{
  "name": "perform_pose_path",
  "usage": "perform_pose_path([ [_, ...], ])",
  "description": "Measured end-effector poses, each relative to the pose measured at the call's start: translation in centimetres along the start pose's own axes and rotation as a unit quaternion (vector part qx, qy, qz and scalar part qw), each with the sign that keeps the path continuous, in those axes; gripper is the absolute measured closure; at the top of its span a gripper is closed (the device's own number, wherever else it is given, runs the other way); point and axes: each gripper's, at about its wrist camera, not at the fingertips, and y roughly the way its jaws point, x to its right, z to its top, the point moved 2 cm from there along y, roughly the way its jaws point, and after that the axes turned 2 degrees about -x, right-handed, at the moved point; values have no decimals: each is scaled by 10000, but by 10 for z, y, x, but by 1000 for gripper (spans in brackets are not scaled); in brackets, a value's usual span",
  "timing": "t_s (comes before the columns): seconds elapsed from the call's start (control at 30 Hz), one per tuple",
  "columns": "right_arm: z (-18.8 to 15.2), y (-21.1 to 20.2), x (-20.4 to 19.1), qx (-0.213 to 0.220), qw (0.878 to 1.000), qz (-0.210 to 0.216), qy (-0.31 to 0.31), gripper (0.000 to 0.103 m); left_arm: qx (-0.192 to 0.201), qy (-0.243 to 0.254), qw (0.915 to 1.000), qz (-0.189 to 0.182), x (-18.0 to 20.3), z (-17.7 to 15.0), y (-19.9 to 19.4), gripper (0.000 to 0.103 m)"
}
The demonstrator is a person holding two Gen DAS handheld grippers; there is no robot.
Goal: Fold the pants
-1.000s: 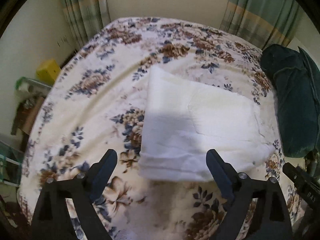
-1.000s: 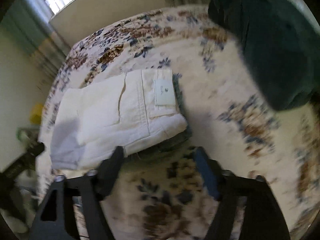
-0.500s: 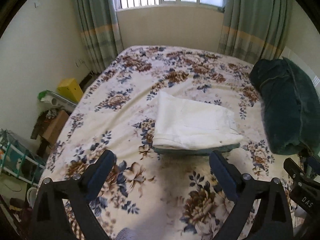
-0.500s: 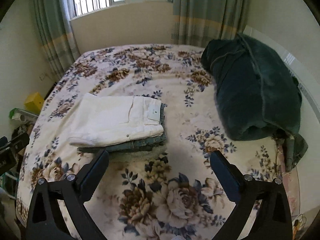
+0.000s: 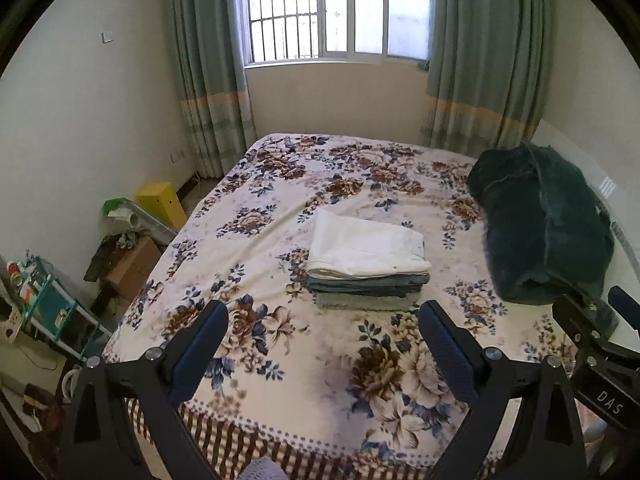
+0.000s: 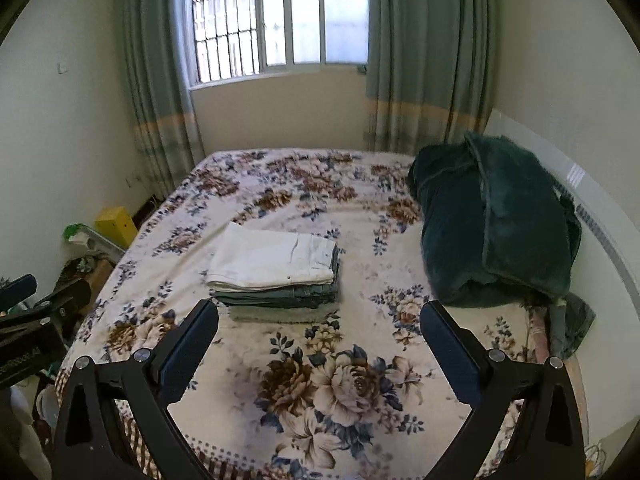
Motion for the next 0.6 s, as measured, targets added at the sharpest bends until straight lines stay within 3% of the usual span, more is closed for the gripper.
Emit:
perform_pose_path([
  [0.3, -13, -107, -1, 275, 9995, 153, 25, 1, 220, 3, 9998, 31, -10, -17, -69, 6],
  [0.6, -18, -153, -12, 432, 9990, 147, 5, 0, 453, 62, 9990, 2, -25, -26, -101, 6],
])
